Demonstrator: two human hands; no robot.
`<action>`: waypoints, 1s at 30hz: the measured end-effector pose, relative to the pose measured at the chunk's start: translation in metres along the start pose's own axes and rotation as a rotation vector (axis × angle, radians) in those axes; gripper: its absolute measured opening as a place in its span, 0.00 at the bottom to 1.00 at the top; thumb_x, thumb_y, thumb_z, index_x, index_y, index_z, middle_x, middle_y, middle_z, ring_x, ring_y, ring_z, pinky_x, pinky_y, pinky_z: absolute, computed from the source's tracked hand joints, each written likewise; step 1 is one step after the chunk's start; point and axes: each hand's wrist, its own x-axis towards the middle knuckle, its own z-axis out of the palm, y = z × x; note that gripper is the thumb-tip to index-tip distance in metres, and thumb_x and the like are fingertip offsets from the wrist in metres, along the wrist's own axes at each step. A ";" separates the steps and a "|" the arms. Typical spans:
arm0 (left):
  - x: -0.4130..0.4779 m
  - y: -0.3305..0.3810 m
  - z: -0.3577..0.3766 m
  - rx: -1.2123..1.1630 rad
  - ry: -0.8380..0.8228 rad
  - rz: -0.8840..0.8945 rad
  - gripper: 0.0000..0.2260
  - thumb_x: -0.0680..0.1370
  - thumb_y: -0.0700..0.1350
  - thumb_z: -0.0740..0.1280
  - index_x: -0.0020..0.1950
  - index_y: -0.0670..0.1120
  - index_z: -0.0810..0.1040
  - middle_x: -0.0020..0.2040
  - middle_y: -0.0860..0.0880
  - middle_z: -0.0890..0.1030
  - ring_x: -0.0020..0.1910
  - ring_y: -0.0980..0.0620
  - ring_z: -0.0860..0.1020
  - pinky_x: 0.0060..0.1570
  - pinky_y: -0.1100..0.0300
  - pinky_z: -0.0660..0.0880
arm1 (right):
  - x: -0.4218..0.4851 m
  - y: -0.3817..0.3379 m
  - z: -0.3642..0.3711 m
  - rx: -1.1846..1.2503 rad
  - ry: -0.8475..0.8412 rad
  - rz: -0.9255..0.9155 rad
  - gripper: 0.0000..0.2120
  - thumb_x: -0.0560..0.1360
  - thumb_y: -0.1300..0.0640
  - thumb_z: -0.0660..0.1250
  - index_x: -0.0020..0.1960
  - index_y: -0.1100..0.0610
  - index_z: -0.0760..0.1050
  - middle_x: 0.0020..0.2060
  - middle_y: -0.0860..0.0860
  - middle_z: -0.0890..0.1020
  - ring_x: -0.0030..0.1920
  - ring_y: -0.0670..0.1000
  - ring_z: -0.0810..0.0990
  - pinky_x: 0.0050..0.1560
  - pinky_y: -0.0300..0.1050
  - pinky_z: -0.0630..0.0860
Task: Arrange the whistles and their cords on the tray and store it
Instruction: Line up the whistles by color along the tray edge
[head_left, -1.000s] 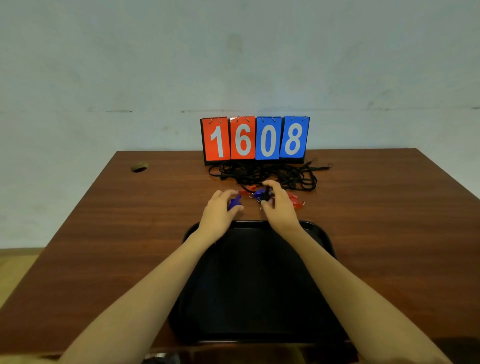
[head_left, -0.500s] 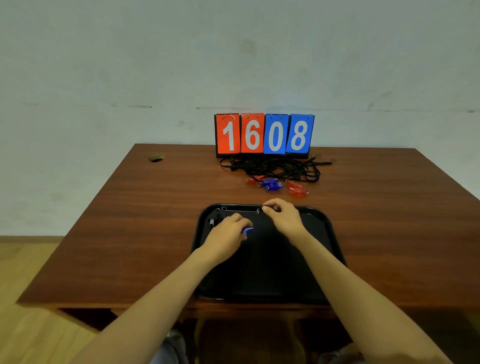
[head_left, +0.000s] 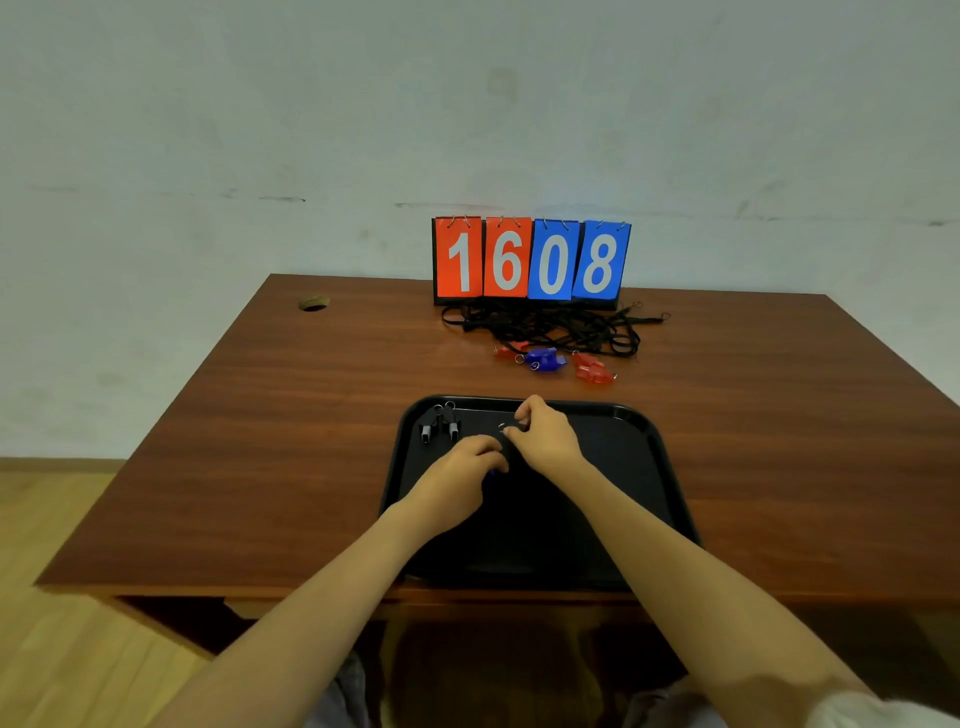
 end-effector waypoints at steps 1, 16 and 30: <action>0.000 0.000 0.001 -0.022 0.069 -0.021 0.18 0.76 0.31 0.58 0.63 0.44 0.75 0.67 0.49 0.70 0.68 0.50 0.66 0.62 0.60 0.68 | 0.001 0.000 0.002 -0.022 -0.001 -0.001 0.11 0.76 0.55 0.66 0.56 0.57 0.70 0.46 0.50 0.75 0.48 0.50 0.76 0.49 0.46 0.75; 0.032 -0.032 -0.004 0.389 0.160 -0.326 0.16 0.81 0.44 0.55 0.69 0.46 0.69 0.72 0.49 0.69 0.73 0.48 0.60 0.71 0.48 0.49 | 0.014 -0.004 0.016 -0.040 0.091 -0.009 0.11 0.75 0.54 0.67 0.53 0.56 0.70 0.44 0.51 0.74 0.50 0.53 0.76 0.51 0.49 0.77; 0.008 -0.006 0.016 0.329 0.257 -0.274 0.22 0.65 0.62 0.73 0.49 0.47 0.82 0.40 0.49 0.82 0.42 0.47 0.80 0.50 0.50 0.76 | 0.043 -0.025 0.026 -0.059 -0.042 0.038 0.14 0.76 0.52 0.67 0.55 0.60 0.73 0.52 0.57 0.80 0.51 0.56 0.80 0.51 0.51 0.79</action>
